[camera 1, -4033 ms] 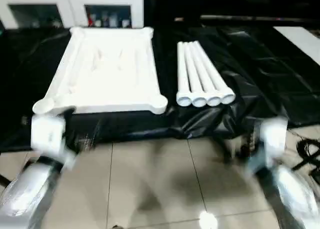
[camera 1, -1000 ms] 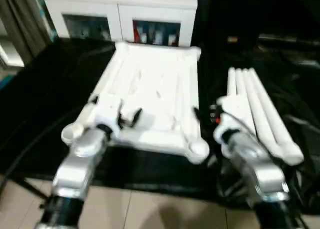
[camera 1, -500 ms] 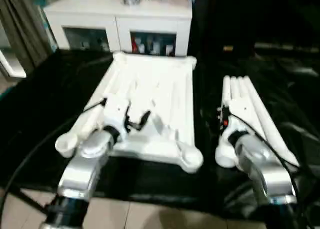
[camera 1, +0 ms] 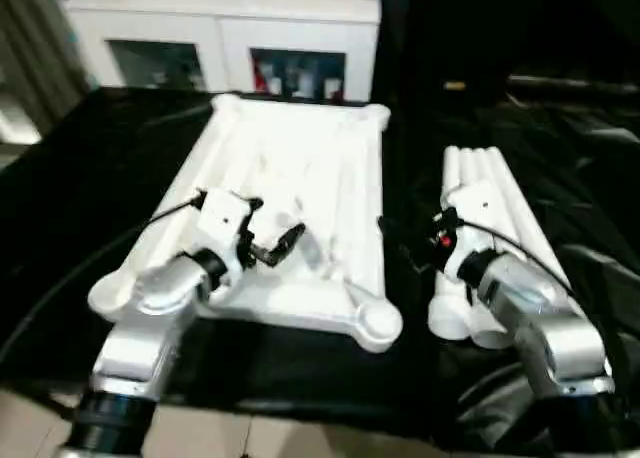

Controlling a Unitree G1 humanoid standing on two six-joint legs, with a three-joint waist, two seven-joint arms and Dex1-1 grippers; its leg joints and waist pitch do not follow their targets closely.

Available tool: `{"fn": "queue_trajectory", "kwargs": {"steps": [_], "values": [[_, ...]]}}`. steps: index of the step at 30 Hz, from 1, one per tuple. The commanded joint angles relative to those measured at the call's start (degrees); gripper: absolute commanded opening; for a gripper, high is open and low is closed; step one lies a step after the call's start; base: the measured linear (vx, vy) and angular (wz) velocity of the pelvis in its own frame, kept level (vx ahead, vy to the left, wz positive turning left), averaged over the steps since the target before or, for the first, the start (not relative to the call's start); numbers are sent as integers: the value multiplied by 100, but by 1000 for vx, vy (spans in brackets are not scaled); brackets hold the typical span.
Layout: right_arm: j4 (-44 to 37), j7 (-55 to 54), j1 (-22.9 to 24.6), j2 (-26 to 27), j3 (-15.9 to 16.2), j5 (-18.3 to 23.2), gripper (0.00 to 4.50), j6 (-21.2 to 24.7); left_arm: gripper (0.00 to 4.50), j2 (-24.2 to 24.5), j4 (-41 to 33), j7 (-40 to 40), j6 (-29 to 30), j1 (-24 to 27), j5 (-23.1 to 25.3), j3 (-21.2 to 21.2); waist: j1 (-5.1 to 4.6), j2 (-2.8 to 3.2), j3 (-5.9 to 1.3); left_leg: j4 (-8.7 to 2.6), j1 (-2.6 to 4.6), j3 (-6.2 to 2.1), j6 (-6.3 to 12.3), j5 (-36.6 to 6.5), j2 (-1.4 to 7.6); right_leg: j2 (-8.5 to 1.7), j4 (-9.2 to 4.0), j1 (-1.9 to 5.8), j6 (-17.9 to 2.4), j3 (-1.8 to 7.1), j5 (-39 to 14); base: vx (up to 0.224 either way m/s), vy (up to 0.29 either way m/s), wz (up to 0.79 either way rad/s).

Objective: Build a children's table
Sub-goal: Move to table

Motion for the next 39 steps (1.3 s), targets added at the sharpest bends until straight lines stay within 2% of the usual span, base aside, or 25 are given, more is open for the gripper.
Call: {"fn": "queue_trajectory", "kwargs": {"steps": [1,2,3,4,5,8,10,11,12,14,15,16,17,20,22,23,24,26,27,29,30,31,32,36,39], "values": [[-24,394,-107,-219,36,99,381,7,445,193,73,-676,-16,-150,-103,-162,30,4,-255,-478,167,7,143,-1050,363,-434,-505,243,-1242,265,-48,-72,27,6],[73,937,-172,-649,140,38,381,-114,445,651,160,-1637,28,-333,-76,-586,44,2,-227,-507,175,70,130,-1161,380,-439,-540,207,-1305,279,-401,-72,27,6],[79,965,-175,-672,145,33,381,-123,445,679,165,-1689,30,-342,-70,-614,66,3,-226,-514,174,90,123,-1187,383,-449,-556,200,-1290,288,-538,-69,29,5],[151,1199,-205,-883,173,-58,381,-327,445,946,270,-2188,47,-461,20,-891,84,13,-219,-536,164,124,83,-1267,396,-466,-554,186,-1249,301,-711,-56,36,-1],[166,1228,-211,-915,175,-79,381,-380,445,984,298,-2263,50,-487,41,-935,101,-11,-218,-540,163,155,40,-1325,389,-473,-570,168,-1178,313,-886,-56,36,-1],[250,1474,-273,-1141,187,-164,381,-563,445,1178,610,-2749,-117,-754,288,-1263,102,-26,-239,-537,161,188,36,-1233,383,-487,-582,155,-1155,328,-901,0,0,0],[166,1993,-251,-1456,304,-156,381,-691,445,1113,1121,-3069,-564,-1124,584,-1496,111,-31,-261,-511,150,208,106,-1064,378,-485,-585,174,-1164,332,-644,0,0,0],[90,2202,-229,-1569,348,-75,381,-604,445,1047,1320,-3139,-651,-1268,652,-1548,110,-56,-277,-495,131,223,173,-900,383,-498,-561,194,-1211,332,-361,0,0,0],[-95,2498,-170,-1747,419,96,381,-325,429,945,1626,-3152,-830,-1472,796,-1630,120,-67,-285,-483,120,238,255,-773,382,-499,-552,203,-1254,322,-180,0,0,0],[-380,2819,-46,-1971,514,281,381,4,418,822,1936,-3148,-994,-1670,928,-1708,138,-64,-301,-462,121,241,370,-643,381,-486,-538,224,-1287,321,52,0,0,0],[-424,2893,-19,-2021,536,308,381,31,410,812,1995,-3200,-992,-1716,901,-1738,158,-72,-317,-454,101,242,464,-485,399,-517,-504,236,-1341,314,354,0,0,0],[-448,2938,-4,-2051,550,323,381,44,408,807,2031,-3233,-991,-1744,883,-1758,160,-49,-329,-448,92,236,497,-418,411,-527,-481,236,-1377,310,496,0,0,0],[-545,3061,61,-2159,597,377,381,155,383,771,2152,-3325,-973,-1848,847,-1818,154,-72,-343,-442,66,236,591,-293,403,-520,-456,247,-1447,287,774,0,0,0],[-682,3247,204,-2328,668,402,381,259,366,624,2440,-3737,-848,-2086,733,-1943,158,-14,-374,-407,91,255,705,-191,410,-508,-437,212,-1642,276,1158,0,0,0],[-679,3242,208,-2333,668,393,381,252,352,613,2448,-3821,-801,-2106,724,-1975,159,-30,-372,-407,68,252,734,-174,417,-522,-427,221,-1703,271,1253,0,0,0],[-677,3222,209,-2346,678,355,381,251,327,595,2460,-3968,-711,-2128,704,-2016,157,-34,-358,-421,70,250,743,-266,428,-533,-438,216,-1741,261,1145,0,0,0],[-676,3201,205,-2353,684,320,381,249,327,569,2514,-4078,-697,-2152,714,-2035,158,-4,-348,-427,78,249,734,-308,430,-534,-451,207,-1745,261,1052,0,0,0],[-672,3122,186,-2351,687,251,381,292,322,498,2662,-4293,-688,-2207,726,-2057,159,-19,-333,-443,90,256,661,-452,438,-536,-479,211,-1761,264,796,0,0,0],[-673,3081,173,-2342,699,212,381,308,315,418,2776,-4271,-733,-2248,768,-2080,162,1,-327,-446,95,254,639,-483,438,-536,-484,204,-1761,263,732,0,0,0],[-688,3049,168,-2327,729,188,381,335,286,327,2956,-4101,-924,-2302,902,-2134,167,-16,-331,-444,101,258,590,-553,443,-546,-492,218,-1780,271,699,0,0,0],[-723,3040,189,-2325,753,178,381,363,275,201,3255,-3859,-1129,-2401,1061,-2143,166,-15,-329,-446,94,254,599,-544,444,-544,-495,221,-1771,269,705,0,0,0],[-724,3040,189,-2325,753,177,381,363,275,199,3258,-3856,-1131,-2402,1062,-2143,172,-26,-334,-436,96,258,611,-535,436,-546,-498,229,-1751,271,726,0,0,0],[-739,3048,199,-2333,790,135,381,341,254,155,3435,-3724,-1289,-2472,1200,-2196,174,-15,-335,-439,79,249,631,-483,439,-551,-493,239,-1724,271,790,0,0,0],[-704,3029,206,-2337,859,32,381,274,233,61,3703,-3494,-1432,-2577,1413,-2276,167,-42,-345,-437,71,242,676,-392,443,-558,-475,245,-1692,263,941,0,0,0],[-715,3023,207,-2340,883,10,381,288,198,-36,3904,-3492,-1503,-2652,1476,-2252,169,-42,-336,-438,71,247,697,-390,447,-567,-488,245,-1713,267,897,0,0,0]]}}
